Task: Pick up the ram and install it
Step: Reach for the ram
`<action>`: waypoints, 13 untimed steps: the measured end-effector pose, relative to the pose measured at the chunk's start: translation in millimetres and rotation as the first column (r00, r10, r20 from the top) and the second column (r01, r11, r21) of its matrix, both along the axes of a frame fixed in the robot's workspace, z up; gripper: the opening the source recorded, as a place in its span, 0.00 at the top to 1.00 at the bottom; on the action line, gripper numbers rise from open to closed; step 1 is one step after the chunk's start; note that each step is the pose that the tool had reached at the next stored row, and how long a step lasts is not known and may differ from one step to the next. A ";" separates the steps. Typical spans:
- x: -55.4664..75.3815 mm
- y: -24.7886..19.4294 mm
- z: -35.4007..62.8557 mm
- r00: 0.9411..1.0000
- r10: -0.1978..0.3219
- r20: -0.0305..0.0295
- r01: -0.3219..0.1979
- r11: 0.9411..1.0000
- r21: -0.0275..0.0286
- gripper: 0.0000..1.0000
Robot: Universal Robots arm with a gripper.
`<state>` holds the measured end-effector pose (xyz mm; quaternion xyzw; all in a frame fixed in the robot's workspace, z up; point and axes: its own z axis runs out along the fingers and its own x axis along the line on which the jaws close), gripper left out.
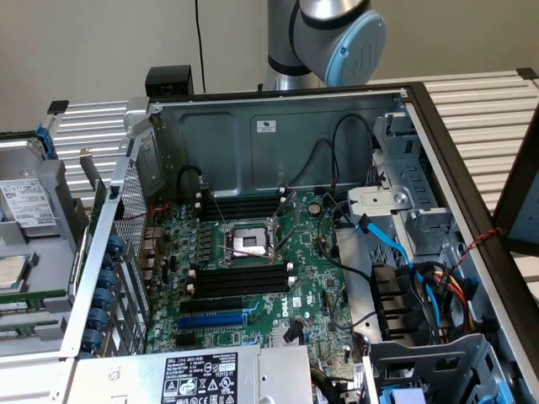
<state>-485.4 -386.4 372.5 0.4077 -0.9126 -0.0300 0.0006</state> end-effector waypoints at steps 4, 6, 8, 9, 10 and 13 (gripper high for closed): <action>0.0 0.0 -0.1 0.997 0.072 0.000 -0.072 0.997 0.000 0.75; 0.0 0.0 -0.2 0.994 0.109 0.000 -0.109 0.994 0.000 0.75; 0.0 -0.1 -0.1 0.989 0.145 0.000 -0.145 0.989 0.000 0.75; 0.0 -0.1 -0.1 0.987 0.163 0.001 -0.163 0.987 0.000 0.75; 0.1 -0.1 -0.2 0.983 0.181 0.002 -0.181 0.983 0.000 0.75; 0.1 0.0 -0.2 0.975 0.224 0.006 -0.224 0.975 -0.006 0.75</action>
